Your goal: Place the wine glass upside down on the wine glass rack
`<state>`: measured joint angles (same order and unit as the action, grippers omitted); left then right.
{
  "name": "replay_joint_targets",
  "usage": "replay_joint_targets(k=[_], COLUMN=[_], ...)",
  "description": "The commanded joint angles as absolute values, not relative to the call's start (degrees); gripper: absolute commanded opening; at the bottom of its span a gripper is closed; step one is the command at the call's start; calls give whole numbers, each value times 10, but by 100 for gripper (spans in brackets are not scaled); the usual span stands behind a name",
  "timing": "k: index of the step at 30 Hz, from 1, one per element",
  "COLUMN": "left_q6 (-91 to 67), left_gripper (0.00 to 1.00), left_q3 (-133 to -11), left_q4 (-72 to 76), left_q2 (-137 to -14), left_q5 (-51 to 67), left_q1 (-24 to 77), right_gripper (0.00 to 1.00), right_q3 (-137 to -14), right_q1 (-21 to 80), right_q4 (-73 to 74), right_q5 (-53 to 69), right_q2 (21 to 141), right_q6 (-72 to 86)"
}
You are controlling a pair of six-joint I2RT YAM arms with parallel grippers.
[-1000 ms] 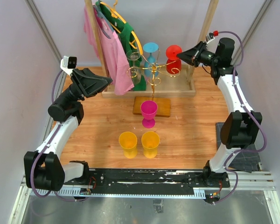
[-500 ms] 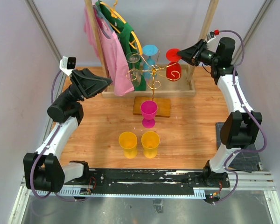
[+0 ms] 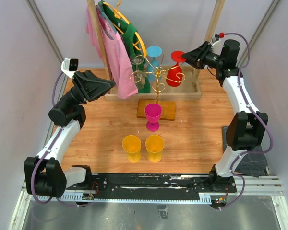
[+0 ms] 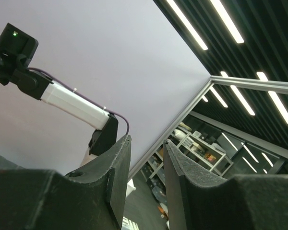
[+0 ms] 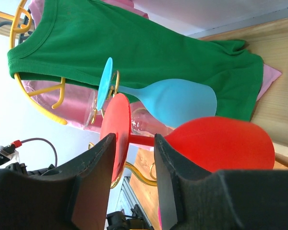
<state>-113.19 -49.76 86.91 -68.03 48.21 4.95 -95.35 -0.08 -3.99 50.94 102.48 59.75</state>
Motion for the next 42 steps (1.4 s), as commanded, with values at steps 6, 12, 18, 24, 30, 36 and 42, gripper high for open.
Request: replay_joint_targets(k=[6,12,18,24,30,36,42], left_q6=[-1125,-1114,-1115,-1126,-1120,-1119,-1091], left_gripper=[38,38,38,38,38,38,38], left_q3=[-493,-497,-497,-497,-494,-501,-506], left_q4=[910,897,902,915,907,901,865], left_q2=[-667,-669,-676,-679,-674,-672,-662], left_q5=[497,508,507,505,503,505,525], left_q1=[44,44,44,44,44,44,44], right_gripper=[40,43,44,45,45,45,47], right_q3=[-908,-858,-857,-845,-844,-831,-814], right_q1=[-41,-75,-75,-70,-49,-32,-32], right_q4=[-85,-128,-110,-118,-87,-83,-55], right_q5=[509,517,520,528,543,539,522], right_q2=[999,948,914,905,906,899,851], right_q6=[606,630,615,627,604,596,567])
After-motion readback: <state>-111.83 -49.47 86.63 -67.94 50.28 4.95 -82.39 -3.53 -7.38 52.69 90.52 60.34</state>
